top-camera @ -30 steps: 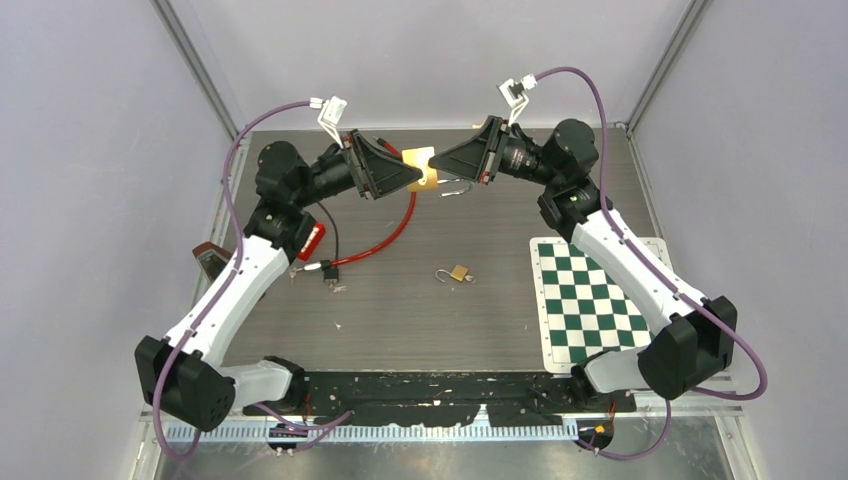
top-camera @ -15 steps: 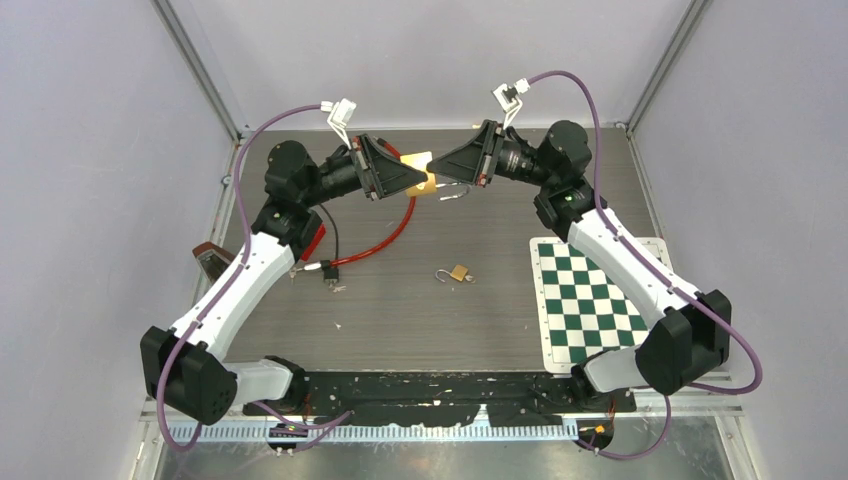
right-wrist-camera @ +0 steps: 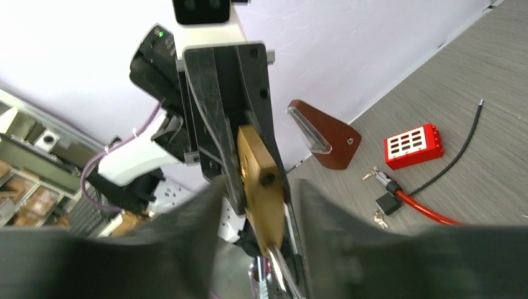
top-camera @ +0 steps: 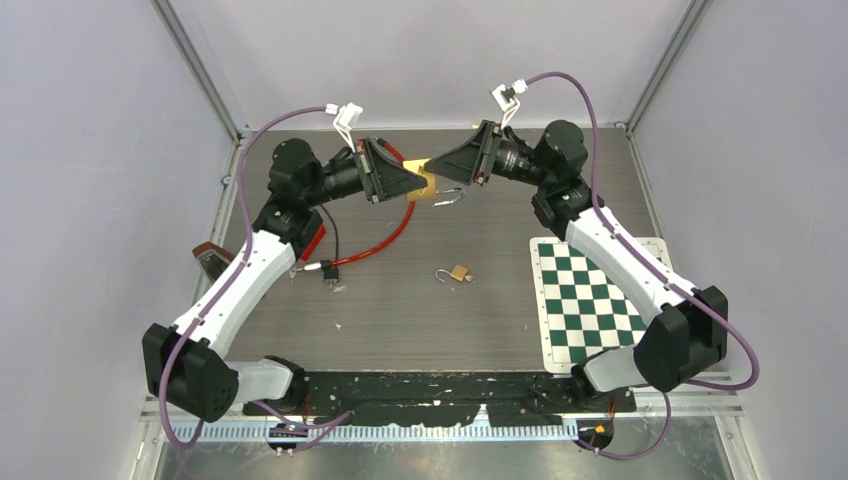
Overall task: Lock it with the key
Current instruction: Lock the lock.
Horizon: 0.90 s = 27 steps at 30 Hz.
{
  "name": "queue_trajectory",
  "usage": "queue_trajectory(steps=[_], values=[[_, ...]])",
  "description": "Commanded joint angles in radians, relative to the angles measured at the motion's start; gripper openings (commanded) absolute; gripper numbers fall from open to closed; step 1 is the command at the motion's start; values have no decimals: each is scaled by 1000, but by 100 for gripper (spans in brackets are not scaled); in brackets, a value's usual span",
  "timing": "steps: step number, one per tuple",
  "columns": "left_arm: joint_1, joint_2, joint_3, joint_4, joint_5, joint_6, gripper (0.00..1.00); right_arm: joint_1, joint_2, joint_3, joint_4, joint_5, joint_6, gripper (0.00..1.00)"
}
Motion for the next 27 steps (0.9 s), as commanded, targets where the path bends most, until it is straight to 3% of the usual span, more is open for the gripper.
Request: queue_trajectory(steps=[1,3,8,12,17,22,27], values=[[27,-22,71,-110,-14,175,0,-8,-39,-11,24,106,-29,76],[59,-36,113,-180,-9,268,0,-25,-77,-38,-5,164,-43,85],[96,-54,246,-417,-36,546,0,-81,-102,-40,-91,232,-11,90],[96,-89,266,-489,-71,719,0,-101,-90,-3,-229,290,0,84],[94,-156,246,-443,-118,895,0,-103,-47,76,-460,347,33,70],[87,-216,188,-366,-110,1104,0,-103,-26,93,-520,342,182,66],[44,-256,127,-350,-96,1319,0,-98,-30,47,-445,282,387,63]])
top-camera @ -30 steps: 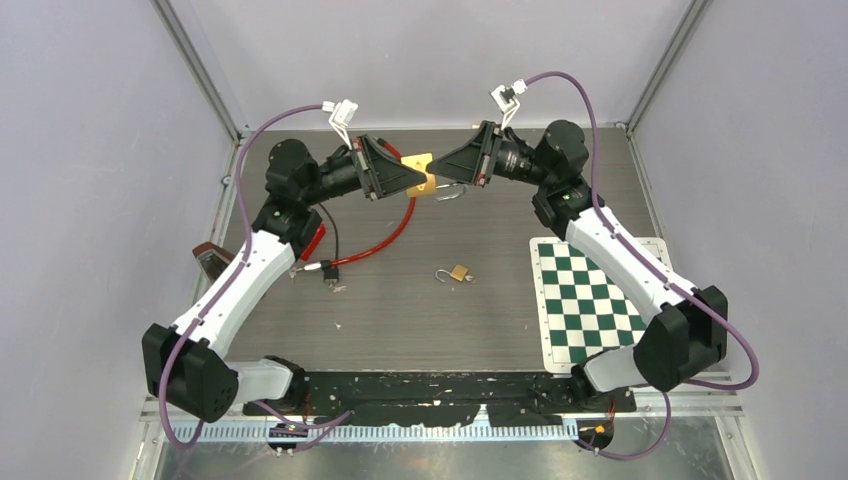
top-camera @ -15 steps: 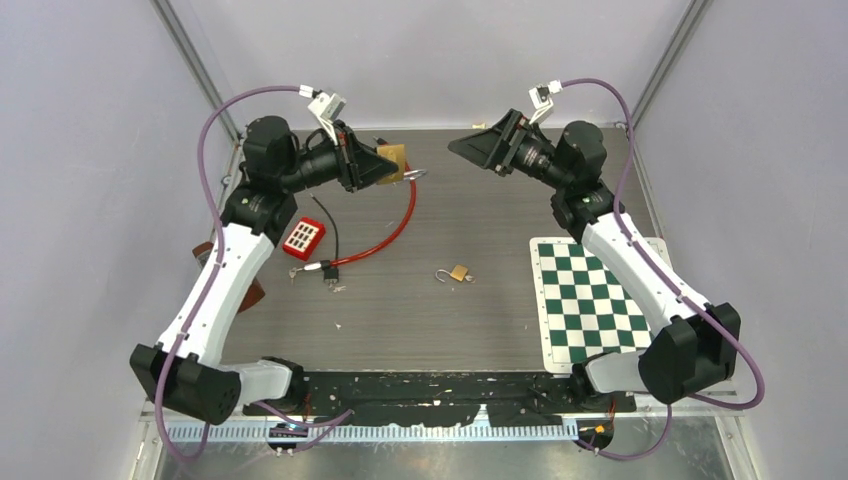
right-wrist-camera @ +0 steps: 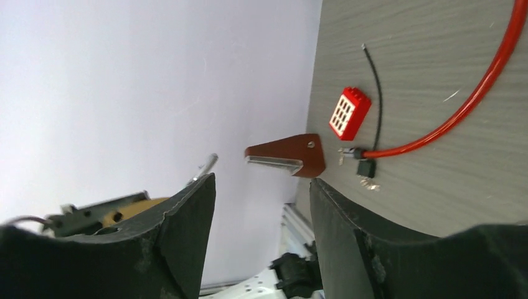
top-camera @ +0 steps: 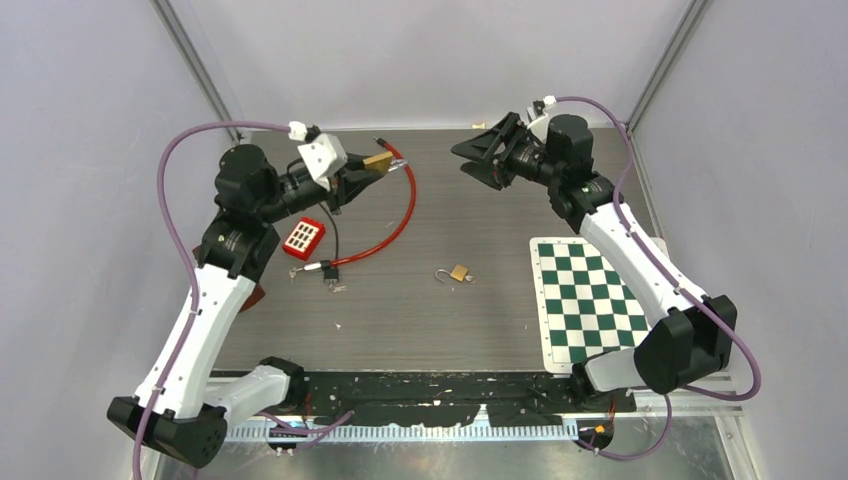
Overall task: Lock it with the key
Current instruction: Lock the lock.
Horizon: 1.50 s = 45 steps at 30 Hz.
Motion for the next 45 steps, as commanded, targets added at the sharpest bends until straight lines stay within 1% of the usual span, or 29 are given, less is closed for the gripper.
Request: queue_trajectory(steps=[1,4,9,15,17,18,19,20,23,24,25,28,29,30,33,36,39,40,43,45], values=[[-40,-50,-27,142,14,273,0,9,-10,-12,64,-42,228,64],[-52,-45,-22,142,30,299,0,24,-15,-34,108,-51,301,65],[-80,-22,-11,159,46,315,0,96,23,-17,179,-81,434,67],[-108,-9,-10,171,50,320,0,168,83,7,246,-99,518,66],[-113,-10,-13,179,48,314,0,180,103,22,251,-101,524,60],[-114,-11,-13,182,47,310,0,185,114,27,255,-101,526,54],[-116,-13,-12,183,46,307,0,186,117,28,257,-101,526,52],[-116,-15,-15,188,44,302,0,187,121,26,260,-101,526,47],[-116,-27,-37,210,33,288,0,187,123,10,273,-102,526,39],[-116,-32,-43,210,31,284,0,187,126,5,284,-104,525,33],[-116,-35,-48,223,31,279,0,187,128,3,289,-107,525,30],[-116,-47,-67,266,-8,232,0,187,144,8,327,-127,526,11],[-116,-52,-74,279,-21,207,0,188,151,23,332,-132,523,7],[-116,-56,-80,290,-34,184,0,188,153,31,334,-140,510,6],[-116,-61,-89,303,-94,72,0,184,158,62,320,-143,448,5],[-116,-59,-80,299,-175,-139,0,179,150,77,289,-118,356,5],[-116,-47,-73,298,-302,-420,0,168,113,89,280,-64,231,5],[-116,-42,-76,300,-319,-487,0,166,102,96,278,-51,204,5],[-116,-32,-100,339,-367,-688,0,166,52,161,249,15,37,5],[-116,-30,-122,361,-427,-806,0,166,17,173,271,42,-37,5]])
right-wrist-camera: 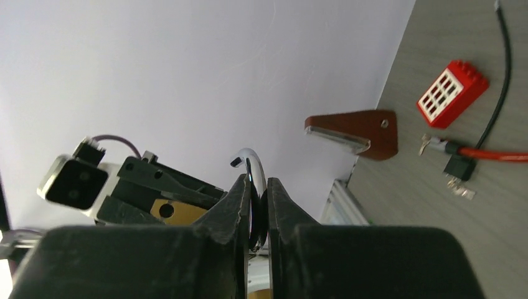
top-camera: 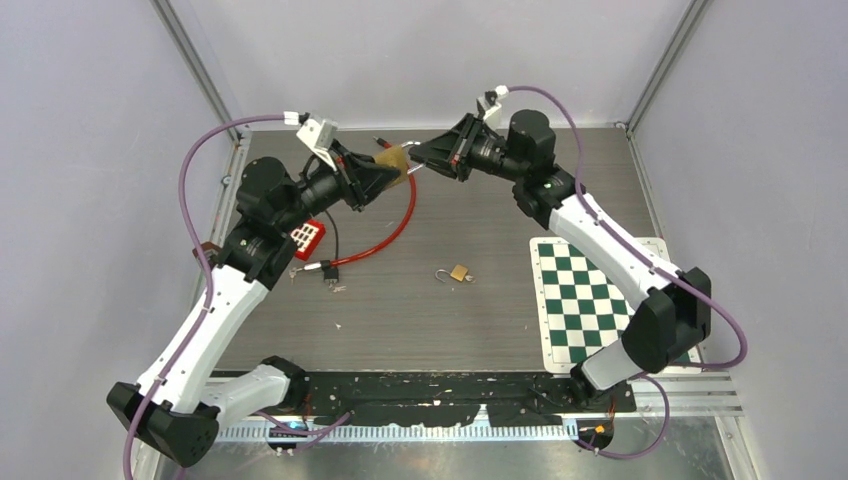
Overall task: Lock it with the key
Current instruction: Lock the lock.
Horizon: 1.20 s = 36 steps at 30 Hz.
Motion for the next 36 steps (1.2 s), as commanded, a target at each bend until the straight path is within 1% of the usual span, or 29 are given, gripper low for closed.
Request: queue_trajectory(steps=[1,5,7,12,15,18,20,22,25,30,33,36], values=[[4,-11,-8,191,-198,-403,0,-7,-150,92,54,115,-276,5],[3,7,9,205,-202,-509,0,-7,-204,70,117,135,-370,5],[3,8,0,271,-186,-539,0,-8,-233,45,167,134,-423,5],[4,31,20,294,-127,-568,0,-6,-292,30,200,107,-507,5],[5,61,31,360,-13,-538,0,-8,-304,32,201,69,-523,5],[7,112,98,307,95,-511,0,-7,-320,9,207,40,-531,5],[9,143,137,303,166,-502,0,-7,-333,-14,223,11,-547,5],[12,166,159,299,206,-505,0,-7,-353,-39,240,-18,-571,5],[20,179,163,304,204,-544,0,-7,-390,-80,256,-27,-610,5],[23,218,179,321,229,-630,0,-7,-444,-117,249,7,-671,5],[25,242,178,379,254,-702,0,-6,-460,-129,264,9,-681,5],[25,246,179,407,264,-704,0,-3,-460,-127,261,-1,-686,5]])
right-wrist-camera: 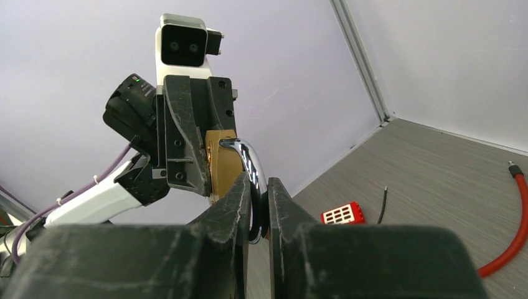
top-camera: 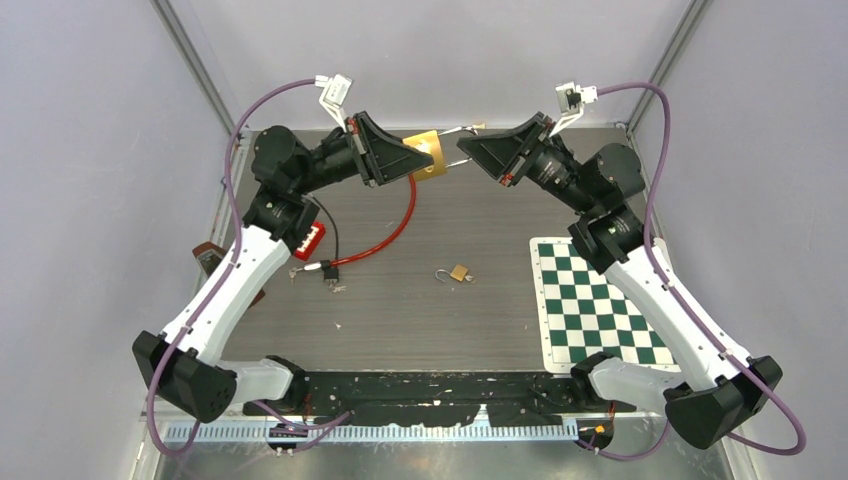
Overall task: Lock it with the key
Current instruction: Lock the lock.
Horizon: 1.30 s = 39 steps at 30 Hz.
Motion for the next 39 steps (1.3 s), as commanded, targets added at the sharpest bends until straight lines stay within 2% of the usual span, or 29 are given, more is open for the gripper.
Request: queue_trajectory(steps=[1,7,14,20,23,30,39], values=[[29,21,38,60,-78,-26,0,25,-55,23,115,-101,-56,5],[29,10,37,136,-19,85,0,68,-29,6,109,-131,-125,5],[30,47,105,59,165,283,0,163,-29,5,17,-96,-269,6],[30,31,76,125,327,436,0,200,-53,12,-43,-61,-406,9],[30,2,34,204,360,457,0,201,-69,61,-122,-71,-475,13],[32,-1,46,290,365,447,0,201,-57,210,-370,-148,-622,25],[41,-8,63,261,349,448,0,201,-53,257,-419,-169,-636,33]])
